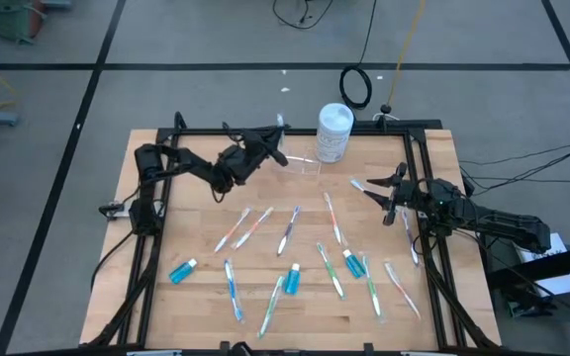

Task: Pick & Place toothbrushing station
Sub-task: Put the green toothbrush into the transparent organizer

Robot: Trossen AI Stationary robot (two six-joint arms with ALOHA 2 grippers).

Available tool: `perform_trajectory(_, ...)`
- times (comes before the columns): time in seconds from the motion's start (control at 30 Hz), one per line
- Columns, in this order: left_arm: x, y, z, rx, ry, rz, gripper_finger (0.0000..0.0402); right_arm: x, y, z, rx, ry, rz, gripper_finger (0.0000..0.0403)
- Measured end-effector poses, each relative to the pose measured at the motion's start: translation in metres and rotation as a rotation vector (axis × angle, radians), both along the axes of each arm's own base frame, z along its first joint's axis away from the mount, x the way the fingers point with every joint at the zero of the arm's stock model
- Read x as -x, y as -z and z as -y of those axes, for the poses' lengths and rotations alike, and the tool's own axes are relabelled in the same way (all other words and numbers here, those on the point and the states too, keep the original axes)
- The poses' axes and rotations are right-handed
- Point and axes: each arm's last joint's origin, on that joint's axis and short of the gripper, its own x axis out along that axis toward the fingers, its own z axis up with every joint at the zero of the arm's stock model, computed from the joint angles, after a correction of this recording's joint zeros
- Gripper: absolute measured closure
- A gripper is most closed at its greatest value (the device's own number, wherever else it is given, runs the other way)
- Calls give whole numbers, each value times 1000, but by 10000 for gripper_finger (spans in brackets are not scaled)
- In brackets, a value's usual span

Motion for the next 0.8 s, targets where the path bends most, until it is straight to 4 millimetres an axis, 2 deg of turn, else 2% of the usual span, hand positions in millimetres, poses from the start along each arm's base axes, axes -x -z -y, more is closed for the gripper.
perform_trajectory(0.17, -2, 8, 5, -24, -131, -161, 389, 0, 0, 0, -7, -1, 1, 259)
perform_trajectory(0.27, -3, 10, 7, -15, -156, -185, 388, 0, 0, 0, -26, -2, 7, 259)
perform_trajectory(0.5, -4, 0, 15, -62, -192, -264, 384, 0, 0, 0, -26, -1, 7, 259)
perform_trajectory(0.63, -3, -5, 20, -36, -178, -374, 361, 0, 0, 0, -27, -1, 7, 259)
perform_trajectory(0.8, 3, -14, 22, 55, -165, -403, 310, 0, 0, 0, -27, -1, 8, 259)
